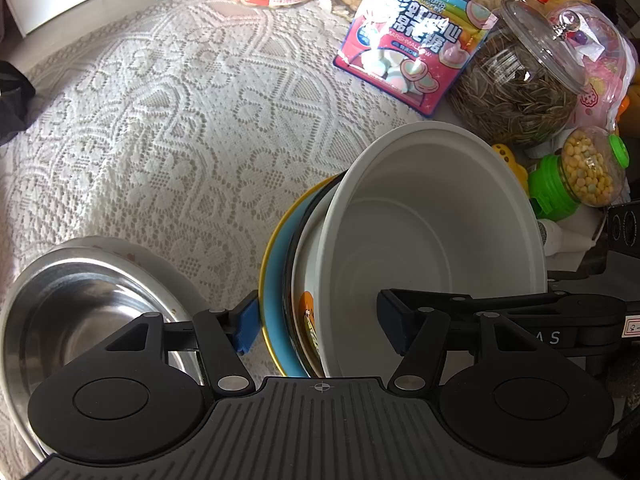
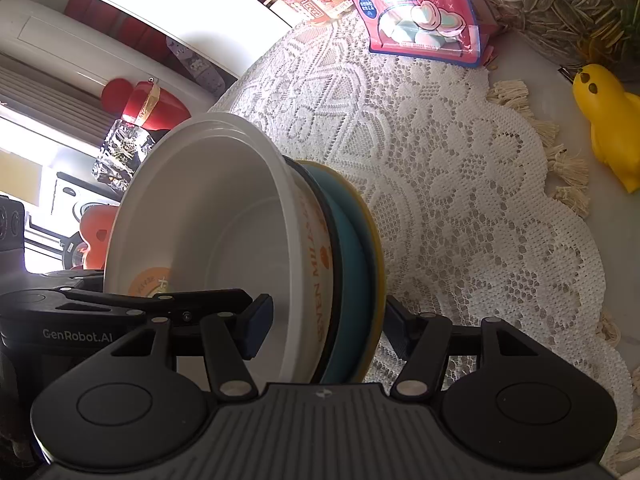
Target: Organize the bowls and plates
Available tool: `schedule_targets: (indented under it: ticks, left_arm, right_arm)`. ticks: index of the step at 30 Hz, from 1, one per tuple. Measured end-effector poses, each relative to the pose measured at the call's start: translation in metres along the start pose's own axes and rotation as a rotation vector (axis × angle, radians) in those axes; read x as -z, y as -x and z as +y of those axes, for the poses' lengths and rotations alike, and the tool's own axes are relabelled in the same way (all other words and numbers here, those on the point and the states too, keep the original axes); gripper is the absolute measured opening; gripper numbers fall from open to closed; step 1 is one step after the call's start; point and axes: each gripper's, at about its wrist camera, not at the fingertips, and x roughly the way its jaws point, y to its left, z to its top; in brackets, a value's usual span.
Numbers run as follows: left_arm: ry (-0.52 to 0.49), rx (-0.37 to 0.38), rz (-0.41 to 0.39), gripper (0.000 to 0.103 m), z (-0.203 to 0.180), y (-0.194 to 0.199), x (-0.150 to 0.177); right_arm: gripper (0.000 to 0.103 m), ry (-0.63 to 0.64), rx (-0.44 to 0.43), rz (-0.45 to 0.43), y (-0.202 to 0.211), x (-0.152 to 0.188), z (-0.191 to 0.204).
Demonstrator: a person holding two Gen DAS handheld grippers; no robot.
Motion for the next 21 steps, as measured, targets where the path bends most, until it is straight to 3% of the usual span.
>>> schedule_targets:
  ticks: [21]
  left_arm:
    - [-0.01,0.011,-0.006,0.067,0.0012,0.0011,0.0011]
  right_arm:
    - [0.057,-0.043,-0.039,0.036,-0.0022,0.0001,-0.0047]
